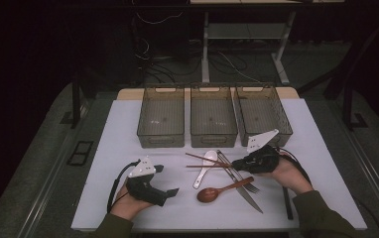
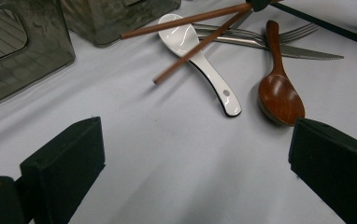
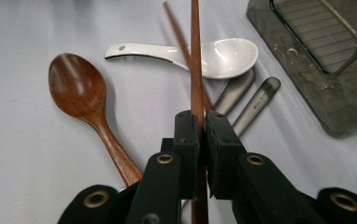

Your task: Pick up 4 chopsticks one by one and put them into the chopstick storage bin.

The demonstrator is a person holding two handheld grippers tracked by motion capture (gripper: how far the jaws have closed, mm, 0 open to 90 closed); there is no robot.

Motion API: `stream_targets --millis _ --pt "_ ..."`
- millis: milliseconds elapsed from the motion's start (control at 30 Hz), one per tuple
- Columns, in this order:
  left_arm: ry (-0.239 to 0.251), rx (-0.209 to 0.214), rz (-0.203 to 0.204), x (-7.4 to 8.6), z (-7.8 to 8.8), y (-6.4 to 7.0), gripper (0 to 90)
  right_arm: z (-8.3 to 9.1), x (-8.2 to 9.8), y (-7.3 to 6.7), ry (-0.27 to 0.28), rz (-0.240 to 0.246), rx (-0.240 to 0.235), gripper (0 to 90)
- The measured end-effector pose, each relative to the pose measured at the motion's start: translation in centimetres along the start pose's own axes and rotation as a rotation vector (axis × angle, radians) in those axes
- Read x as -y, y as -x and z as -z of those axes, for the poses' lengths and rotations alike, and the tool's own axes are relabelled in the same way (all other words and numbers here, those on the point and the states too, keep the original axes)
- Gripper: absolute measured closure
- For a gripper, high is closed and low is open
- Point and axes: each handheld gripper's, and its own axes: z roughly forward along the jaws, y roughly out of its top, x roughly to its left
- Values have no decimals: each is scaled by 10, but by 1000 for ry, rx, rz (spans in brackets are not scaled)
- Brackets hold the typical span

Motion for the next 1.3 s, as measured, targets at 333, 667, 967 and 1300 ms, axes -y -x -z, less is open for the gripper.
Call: stream_targets --millis 333,667,967,1300 --pt "8 -1 5 2 2 -3 27 7 -4 -3 37 -102 14 830" --pt "23 2 11 3 4 -4 27 15 -13 -5 78 -135 25 830" --pt "40 13 10 3 3 -3 25 16 -31 -4 93 -151 60 830" --pt "47 14 5 1 2 -3 25 14 -54 3 93 -187 103 830"
